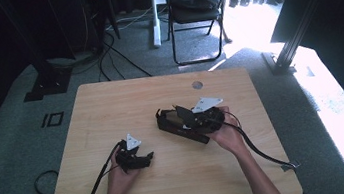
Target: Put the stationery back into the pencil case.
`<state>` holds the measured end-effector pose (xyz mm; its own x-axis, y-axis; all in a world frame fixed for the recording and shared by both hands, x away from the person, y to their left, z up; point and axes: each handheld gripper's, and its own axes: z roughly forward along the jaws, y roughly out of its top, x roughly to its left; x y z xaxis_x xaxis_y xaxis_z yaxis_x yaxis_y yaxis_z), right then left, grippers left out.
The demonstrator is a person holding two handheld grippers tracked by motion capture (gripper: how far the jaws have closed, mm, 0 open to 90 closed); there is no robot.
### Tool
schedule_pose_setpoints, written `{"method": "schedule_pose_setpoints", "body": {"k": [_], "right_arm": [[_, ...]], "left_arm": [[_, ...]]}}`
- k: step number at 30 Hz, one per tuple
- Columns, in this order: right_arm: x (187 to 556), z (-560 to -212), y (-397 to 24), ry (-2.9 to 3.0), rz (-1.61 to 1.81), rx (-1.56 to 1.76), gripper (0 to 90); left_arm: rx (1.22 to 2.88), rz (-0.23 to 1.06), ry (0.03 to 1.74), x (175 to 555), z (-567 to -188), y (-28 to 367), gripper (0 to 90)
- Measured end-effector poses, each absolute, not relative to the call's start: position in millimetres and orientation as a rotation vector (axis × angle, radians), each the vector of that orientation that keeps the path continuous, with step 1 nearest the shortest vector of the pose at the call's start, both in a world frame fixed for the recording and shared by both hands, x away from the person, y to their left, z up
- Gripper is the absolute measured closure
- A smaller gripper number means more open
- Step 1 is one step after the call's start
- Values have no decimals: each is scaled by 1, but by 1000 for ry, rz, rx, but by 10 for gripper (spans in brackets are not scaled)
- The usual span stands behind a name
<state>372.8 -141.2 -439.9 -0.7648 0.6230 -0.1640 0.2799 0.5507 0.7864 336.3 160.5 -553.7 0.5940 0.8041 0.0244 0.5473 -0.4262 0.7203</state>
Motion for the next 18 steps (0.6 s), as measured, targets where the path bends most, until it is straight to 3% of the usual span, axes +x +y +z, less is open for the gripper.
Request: {"method": "schedule_pose_setpoints", "body": {"k": [18], "right_arm": [[384,-446,-140,2382,1072,728,413]], "left_arm": [[2137,487,1066,336,-554,160,207]]}}
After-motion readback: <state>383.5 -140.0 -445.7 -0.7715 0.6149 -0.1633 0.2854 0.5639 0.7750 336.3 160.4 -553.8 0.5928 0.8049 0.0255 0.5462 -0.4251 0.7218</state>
